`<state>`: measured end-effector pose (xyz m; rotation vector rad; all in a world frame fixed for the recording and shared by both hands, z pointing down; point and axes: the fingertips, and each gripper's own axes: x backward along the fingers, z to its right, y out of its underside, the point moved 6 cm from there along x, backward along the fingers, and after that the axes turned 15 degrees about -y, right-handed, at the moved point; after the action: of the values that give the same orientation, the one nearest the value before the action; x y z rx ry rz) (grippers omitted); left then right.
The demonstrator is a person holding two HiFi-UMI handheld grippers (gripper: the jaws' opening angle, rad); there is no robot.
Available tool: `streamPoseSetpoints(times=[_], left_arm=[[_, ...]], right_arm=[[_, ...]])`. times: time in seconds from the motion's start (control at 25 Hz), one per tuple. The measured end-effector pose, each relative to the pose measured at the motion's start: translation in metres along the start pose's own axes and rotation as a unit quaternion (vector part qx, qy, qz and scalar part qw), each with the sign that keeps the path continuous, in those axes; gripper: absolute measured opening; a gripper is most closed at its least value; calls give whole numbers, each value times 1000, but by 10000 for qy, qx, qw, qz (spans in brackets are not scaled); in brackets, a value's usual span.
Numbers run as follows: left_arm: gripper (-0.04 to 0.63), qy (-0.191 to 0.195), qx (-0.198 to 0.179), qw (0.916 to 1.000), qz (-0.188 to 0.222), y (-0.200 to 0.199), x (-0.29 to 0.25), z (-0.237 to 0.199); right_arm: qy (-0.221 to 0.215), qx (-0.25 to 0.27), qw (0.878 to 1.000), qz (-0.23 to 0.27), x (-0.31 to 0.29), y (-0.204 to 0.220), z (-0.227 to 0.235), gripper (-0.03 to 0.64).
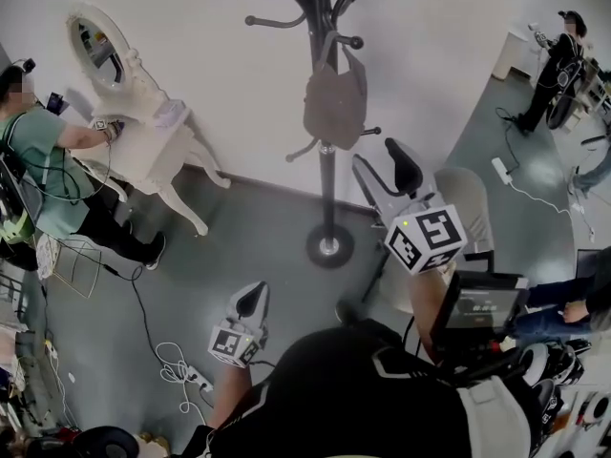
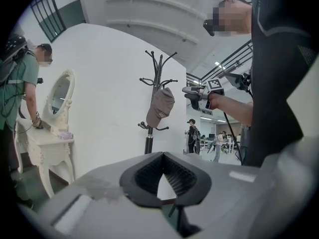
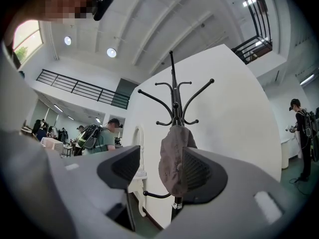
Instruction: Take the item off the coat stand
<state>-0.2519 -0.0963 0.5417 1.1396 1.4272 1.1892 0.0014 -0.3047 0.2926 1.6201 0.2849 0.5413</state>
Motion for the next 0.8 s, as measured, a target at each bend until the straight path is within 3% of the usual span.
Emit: streamPoseSetpoints(times=[0.44,0.8], left_arm=[[-2,-353,19,9994,-17,0,-15,-18],[-2,-429,16,9991,-53,-4,-22,-23]], right_arm=[[-29,-71,9999,-74,-38,15,33,296],[2,-155,9997,-164,-59,27,50,298]])
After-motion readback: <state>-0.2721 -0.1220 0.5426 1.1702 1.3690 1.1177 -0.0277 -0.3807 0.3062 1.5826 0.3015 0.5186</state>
